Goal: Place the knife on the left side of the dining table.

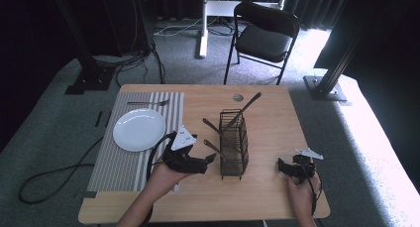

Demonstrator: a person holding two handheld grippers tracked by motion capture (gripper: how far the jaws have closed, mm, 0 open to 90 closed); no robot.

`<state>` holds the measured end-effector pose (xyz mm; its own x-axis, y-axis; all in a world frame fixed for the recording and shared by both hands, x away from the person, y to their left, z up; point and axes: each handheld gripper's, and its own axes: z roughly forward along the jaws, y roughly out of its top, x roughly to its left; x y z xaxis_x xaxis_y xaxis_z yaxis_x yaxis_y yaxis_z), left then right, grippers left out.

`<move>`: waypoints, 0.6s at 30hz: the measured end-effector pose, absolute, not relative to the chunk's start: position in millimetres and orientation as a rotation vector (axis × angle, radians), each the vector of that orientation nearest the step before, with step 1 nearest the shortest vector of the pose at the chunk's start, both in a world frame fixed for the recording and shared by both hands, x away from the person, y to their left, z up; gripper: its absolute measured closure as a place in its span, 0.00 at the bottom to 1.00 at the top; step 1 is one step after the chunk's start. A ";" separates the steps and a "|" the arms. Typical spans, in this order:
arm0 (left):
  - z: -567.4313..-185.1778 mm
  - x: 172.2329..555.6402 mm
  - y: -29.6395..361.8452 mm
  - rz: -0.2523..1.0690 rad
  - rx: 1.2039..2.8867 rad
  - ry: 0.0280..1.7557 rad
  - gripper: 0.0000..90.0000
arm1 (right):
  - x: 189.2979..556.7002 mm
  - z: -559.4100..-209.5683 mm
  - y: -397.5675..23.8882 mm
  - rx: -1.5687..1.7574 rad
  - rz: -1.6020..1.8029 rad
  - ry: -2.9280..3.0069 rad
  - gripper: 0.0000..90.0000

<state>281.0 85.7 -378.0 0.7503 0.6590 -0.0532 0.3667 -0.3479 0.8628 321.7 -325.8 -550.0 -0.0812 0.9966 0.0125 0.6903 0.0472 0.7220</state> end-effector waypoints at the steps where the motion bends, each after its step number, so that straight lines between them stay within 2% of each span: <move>1: -377.4 281.4 84.4 0.377 1.956 0.789 0.18 | 321.7 -550.0 -325.8 1.692 0.792 1.825 0.13; 2: -377.2 281.6 83.7 0.376 1.953 0.793 0.24 | 321.7 -550.0 -325.8 1.692 0.792 1.825 0.13; 7: -377.7 283.1 81.8 0.382 1.926 0.846 0.35 | 321.7 -550.0 -325.8 1.692 0.792 1.825 0.13; 8: -378.1 283.2 82.4 0.378 1.916 0.857 0.42 | 321.7 -550.0 -325.8 1.692 0.792 1.826 0.13; 10: -379.6 283.2 83.3 0.370 1.903 0.880 0.48 | 321.7 -550.0 -325.8 1.692 0.792 1.825 0.13; 15: -380.0 285.1 81.3 0.340 1.881 0.912 0.51 | 321.7 -549.9 -325.8 1.693 0.791 1.825 0.13; 18: -379.7 284.1 78.2 0.350 1.888 0.903 0.56 | 321.7 -549.9 -325.8 1.693 0.791 1.825 0.13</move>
